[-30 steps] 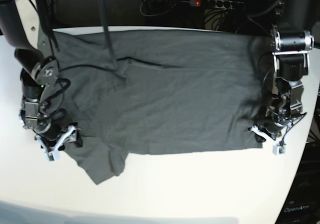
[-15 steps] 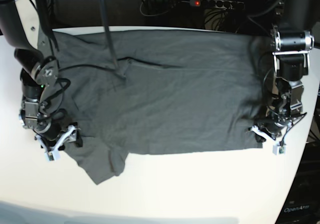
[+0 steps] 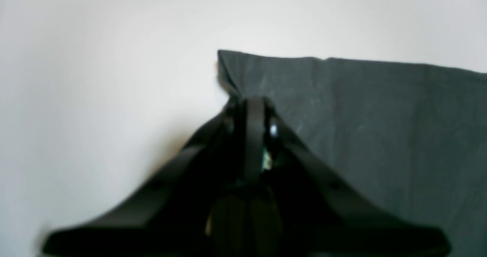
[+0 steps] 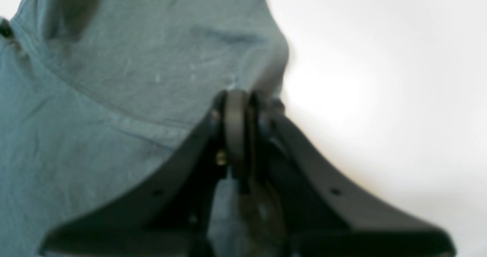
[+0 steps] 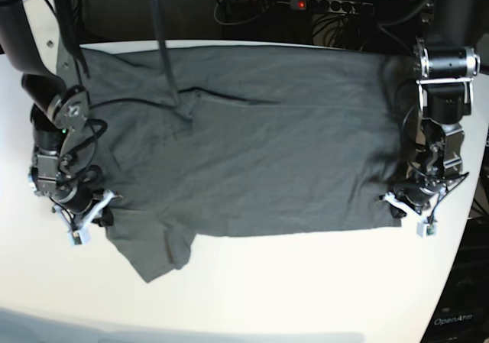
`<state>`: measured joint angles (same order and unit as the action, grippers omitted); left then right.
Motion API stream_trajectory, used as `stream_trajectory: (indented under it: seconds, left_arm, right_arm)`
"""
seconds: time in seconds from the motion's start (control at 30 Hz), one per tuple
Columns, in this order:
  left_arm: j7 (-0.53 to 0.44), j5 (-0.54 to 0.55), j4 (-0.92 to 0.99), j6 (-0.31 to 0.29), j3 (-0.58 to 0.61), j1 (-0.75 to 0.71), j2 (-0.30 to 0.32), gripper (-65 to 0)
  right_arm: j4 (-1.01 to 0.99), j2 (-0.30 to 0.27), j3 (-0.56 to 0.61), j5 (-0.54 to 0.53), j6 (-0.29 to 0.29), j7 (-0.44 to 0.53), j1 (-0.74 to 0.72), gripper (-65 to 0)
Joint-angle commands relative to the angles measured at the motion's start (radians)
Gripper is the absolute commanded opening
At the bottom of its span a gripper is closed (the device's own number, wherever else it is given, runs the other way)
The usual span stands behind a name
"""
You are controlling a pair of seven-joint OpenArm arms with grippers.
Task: Fold the T-shirt properly
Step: 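Close the right gripper on the hem corner by the sleeve, then lift both hem corners and fold them over toward the collar edge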
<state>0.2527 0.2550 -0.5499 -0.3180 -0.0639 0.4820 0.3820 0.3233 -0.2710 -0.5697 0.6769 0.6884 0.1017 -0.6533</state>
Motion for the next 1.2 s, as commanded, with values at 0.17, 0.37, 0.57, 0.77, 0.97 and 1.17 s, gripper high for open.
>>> stream_trajectory:
  seconds: [0.17,0.37,0.57,0.77,0.97,1.17]
  left_arm:
    - [0.073,-0.029,0.006,0.020,0.000,-0.003,0.012,-62.3]
    - [0.072,-0.023,0.004,0.020,0.000,-0.001,0.012,-62.3]
    - [0.069,-0.019,0.003,0.020,-0.001,-0.001,0.022,-62.3]
    - [0.067,-0.019,-0.020,0.020,-0.003,-0.004,0.022,-62.3]
    - [0.115,-0.029,-0.186,0.020,-0.104,-0.084,0.018,-62.3]
    - [0.173,-0.029,-0.275,0.020,-0.113,-0.098,0.019,-62.3]
  right_arm:
    - [0.006,-0.006,0.000,0.013,0.010,-0.029,-0.016,-64.6]
    - [0.007,-0.011,0.000,0.011,0.010,-0.021,-0.018,-64.6]
    - [0.164,0.022,0.000,0.011,0.010,-0.021,0.036,-64.6]
    - [0.402,0.092,0.000,0.011,0.010,-0.020,0.137,-64.6]
    - [0.469,0.111,0.003,0.011,0.010,-0.020,0.166,-64.4]
    - [0.469,0.111,0.001,0.011,0.010,-0.020,0.166,-64.4]
